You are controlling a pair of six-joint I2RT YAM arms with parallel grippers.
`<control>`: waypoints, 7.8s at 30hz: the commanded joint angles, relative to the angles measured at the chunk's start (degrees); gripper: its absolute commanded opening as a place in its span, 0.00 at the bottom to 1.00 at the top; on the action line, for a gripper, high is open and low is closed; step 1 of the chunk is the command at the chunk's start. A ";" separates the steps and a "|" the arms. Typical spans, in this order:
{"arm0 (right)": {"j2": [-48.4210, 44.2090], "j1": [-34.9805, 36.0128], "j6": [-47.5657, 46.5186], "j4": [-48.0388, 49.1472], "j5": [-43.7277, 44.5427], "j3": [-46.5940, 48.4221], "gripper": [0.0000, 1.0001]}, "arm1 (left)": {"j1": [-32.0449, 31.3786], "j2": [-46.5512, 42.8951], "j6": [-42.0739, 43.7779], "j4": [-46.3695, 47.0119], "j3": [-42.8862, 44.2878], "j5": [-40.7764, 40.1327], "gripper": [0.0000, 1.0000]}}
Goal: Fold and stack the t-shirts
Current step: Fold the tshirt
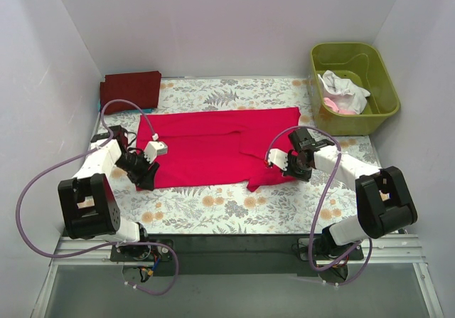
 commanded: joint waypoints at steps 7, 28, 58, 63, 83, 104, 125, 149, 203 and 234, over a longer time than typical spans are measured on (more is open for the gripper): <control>-0.78 -0.02 0.93 -1.78 -0.59 2.16 0.01 | 0.77 -2.91 13.37 5.00 -7.23 -8.24 0.39; -0.34 -0.29 0.22 -3.09 -0.85 3.22 0.01 | 1.65 -2.30 19.60 10.72 -7.59 -10.35 0.39; -14.57 -1.17 0.14 -12.40 -1.29 -1.26 0.01 | 6.30 -10.20 25.14 -1.49 -8.03 -8.43 0.00; -17.13 -1.95 -1.53 -15.22 -1.65 -0.22 0.01 | 8.32 -8.99 25.41 -5.80 -4.26 -7.47 0.00; 5.97 -6.61 -7.15 -18.12 -5.16 26.14 0.01 | 9.21 13.51 11.00 -4.48 21.23 0.62 0.00; 23.65 -8.11 -9.53 -19.62 -4.11 44.78 0.01 | 6.66 27.23 5.46 -0.35 34.85 -0.87 0.00; 31.73 -8.90 -9.97 -19.71 -3.05 51.46 0.01 | 5.87 34.62 3.79 1.49 41.10 -3.06 0.00; 30.17 -18.13 14.35 -33.59 -16.05 54.84 0.53 | 5.25 22.07 -16.77 0.62 32.07 2.64 0.48; 23.04 -23.49 11.65 -27.52 -14.12 32.04 0.21 | 6.22 15.55 -15.90 3.62 14.63 -3.88 0.34; 26.03 -19.09 22.19 -28.49 -33.03 37.23 0.39 | -43.91 9.55 -48.95 37.96 14.02 7.68 0.60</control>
